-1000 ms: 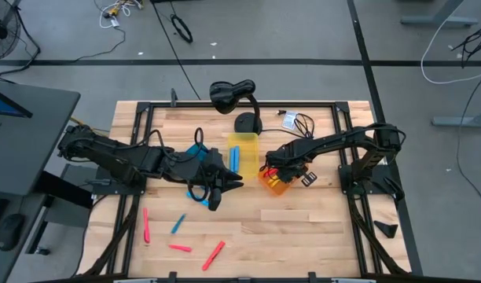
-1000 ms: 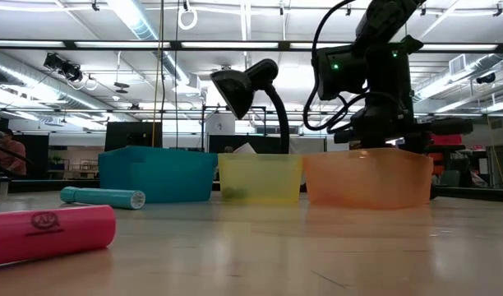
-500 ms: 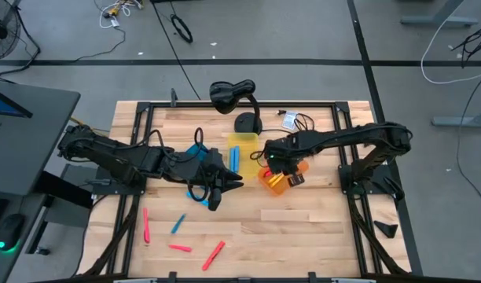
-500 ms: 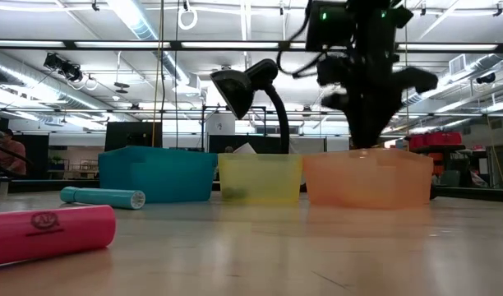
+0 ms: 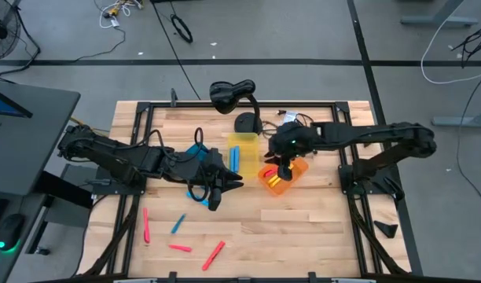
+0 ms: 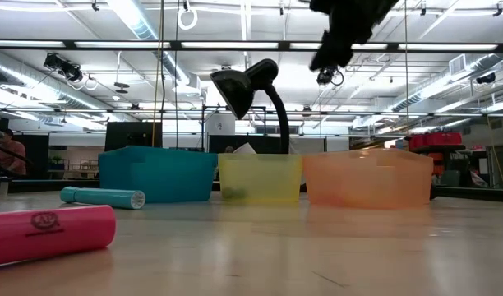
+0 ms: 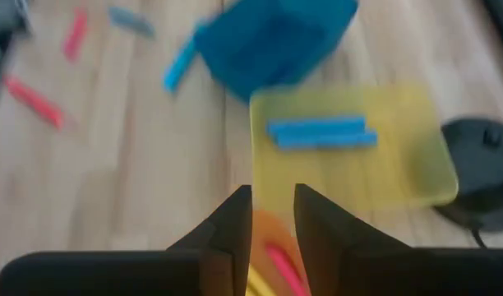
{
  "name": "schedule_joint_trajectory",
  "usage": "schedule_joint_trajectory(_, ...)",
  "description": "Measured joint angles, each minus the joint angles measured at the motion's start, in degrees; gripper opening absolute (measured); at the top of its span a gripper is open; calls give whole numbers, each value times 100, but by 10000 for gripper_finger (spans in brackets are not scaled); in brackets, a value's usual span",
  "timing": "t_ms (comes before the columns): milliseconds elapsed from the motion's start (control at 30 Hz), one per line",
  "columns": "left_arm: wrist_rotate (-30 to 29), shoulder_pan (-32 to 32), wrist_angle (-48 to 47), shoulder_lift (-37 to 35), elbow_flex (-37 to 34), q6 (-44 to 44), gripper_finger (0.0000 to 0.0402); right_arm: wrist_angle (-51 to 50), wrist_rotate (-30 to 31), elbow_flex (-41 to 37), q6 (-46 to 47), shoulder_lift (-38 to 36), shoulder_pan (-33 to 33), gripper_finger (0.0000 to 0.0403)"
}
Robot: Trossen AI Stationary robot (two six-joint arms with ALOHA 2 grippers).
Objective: Pick & Place Markers
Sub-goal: Put the pink pen into the orange bin
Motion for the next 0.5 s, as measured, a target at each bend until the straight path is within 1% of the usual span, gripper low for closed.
schedule_joint_trajectory(133, 0, 0, 2, 0, 0, 1, 99, 557, 1, 0, 405, -312, 92, 94)
schedule_joint_trajectory(300, -2, 0, 4, 0, 0, 1, 99, 1453, -27, 2, 567, -565, 339, 94)
schedule_joint_trajectory(500, 0, 0, 0, 0, -1, -2, 99, 2546, -521, 4, 600, -614, 717, 94)
